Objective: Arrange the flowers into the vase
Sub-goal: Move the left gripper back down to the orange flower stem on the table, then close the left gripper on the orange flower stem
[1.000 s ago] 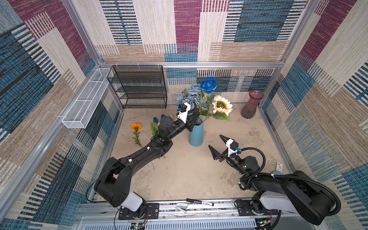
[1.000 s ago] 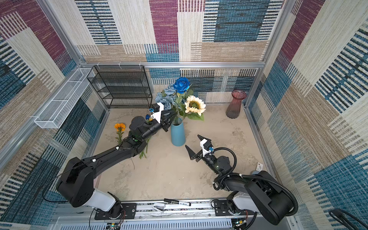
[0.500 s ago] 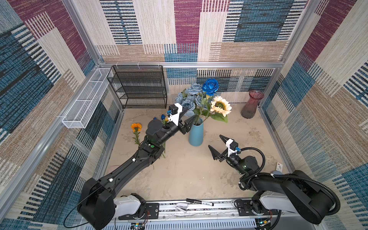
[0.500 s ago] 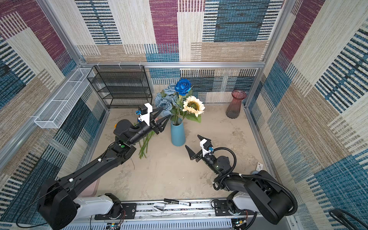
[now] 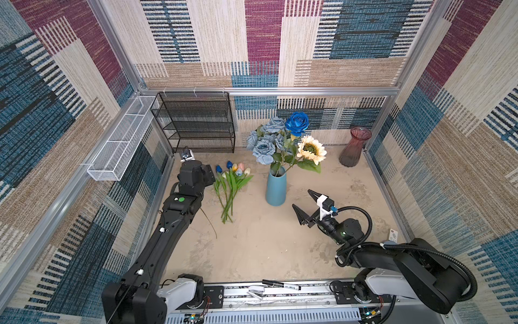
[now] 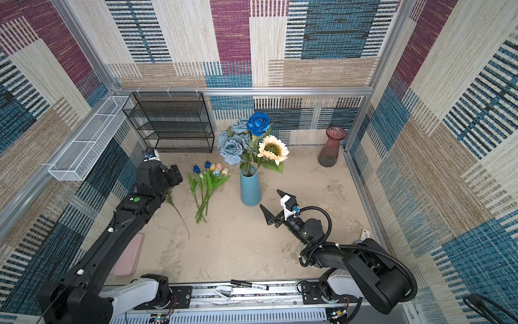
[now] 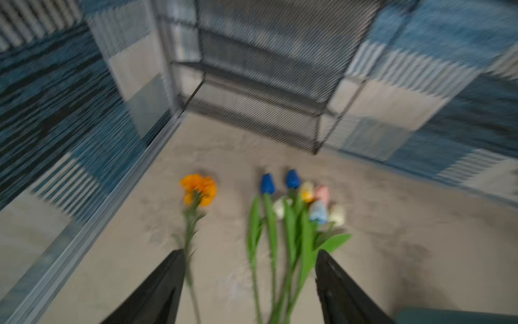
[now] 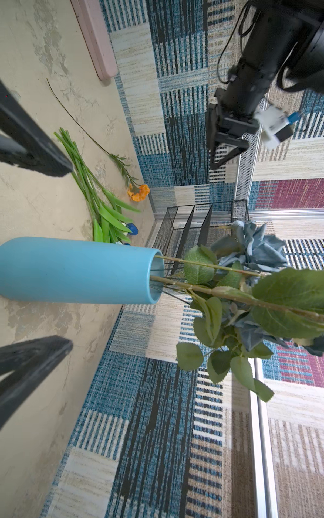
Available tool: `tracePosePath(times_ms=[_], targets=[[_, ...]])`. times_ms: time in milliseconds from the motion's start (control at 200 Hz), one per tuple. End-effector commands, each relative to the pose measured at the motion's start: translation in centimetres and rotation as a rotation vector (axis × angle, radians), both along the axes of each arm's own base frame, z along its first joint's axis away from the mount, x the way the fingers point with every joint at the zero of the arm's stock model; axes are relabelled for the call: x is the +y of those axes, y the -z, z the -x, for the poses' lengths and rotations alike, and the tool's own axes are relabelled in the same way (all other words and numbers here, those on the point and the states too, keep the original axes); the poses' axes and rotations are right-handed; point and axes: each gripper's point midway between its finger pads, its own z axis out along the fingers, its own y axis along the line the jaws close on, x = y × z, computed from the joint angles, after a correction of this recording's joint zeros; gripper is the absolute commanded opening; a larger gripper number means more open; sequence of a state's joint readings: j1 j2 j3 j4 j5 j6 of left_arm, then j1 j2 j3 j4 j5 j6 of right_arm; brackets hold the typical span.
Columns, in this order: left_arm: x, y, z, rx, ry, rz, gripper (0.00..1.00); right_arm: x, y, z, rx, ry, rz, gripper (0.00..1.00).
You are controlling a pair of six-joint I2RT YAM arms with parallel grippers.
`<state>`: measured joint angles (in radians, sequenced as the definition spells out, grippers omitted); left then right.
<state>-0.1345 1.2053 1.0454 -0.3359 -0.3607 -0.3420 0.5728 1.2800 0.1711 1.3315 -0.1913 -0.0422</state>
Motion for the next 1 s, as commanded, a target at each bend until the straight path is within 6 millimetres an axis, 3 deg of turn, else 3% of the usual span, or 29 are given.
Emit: tracePosePath(times_ms=[0, 135, 255, 416, 516, 671, 741, 997], targets=[[2.7, 5.8, 2.6, 0.276, -0.114, 0.015, 0.77, 1.3, -0.9, 1.2, -0.036, -0.101, 0.002, 0.92], [2.8, 9.8, 2.6, 0.424, -0.118, 0.076, 0.75, 0.9, -1.2, 1.3, -0.045, -0.08, -0.005, 0.92], [2.7, 11.7, 2.5, 0.456, -0.124, 0.114, 0.74, 0.9, -1.1, 1.3, -0.043, -0.079, -0.002, 0.93], [3.6, 14.1, 2.8, 0.571, -0.142, 0.119, 0.66, 0.9, -1.1, 1.2, -0.04, -0.074, -0.002, 0.93], [3.0, 15.6, 2.7, 0.605, -0.114, 0.166, 0.59, 1.0, -1.1, 1.2, -0.037, -0.08, -0.004, 0.93], [2.2, 17.7, 2.2, 0.655, -0.083, 0.209, 0.49, 1.1, -0.9, 1.2, -0.034, -0.082, -0.001, 0.93], [2.4, 18.3, 2.1, 0.66, -0.093, 0.203, 0.39, 1.0, -0.9, 1.1, -0.032, -0.075, -0.001, 0.92], [3.4, 20.2, 2.4, 0.719, -0.128, 0.154, 0.37, 0.9, -0.6, 0.7, -0.021, -0.061, -0.001, 0.93]])
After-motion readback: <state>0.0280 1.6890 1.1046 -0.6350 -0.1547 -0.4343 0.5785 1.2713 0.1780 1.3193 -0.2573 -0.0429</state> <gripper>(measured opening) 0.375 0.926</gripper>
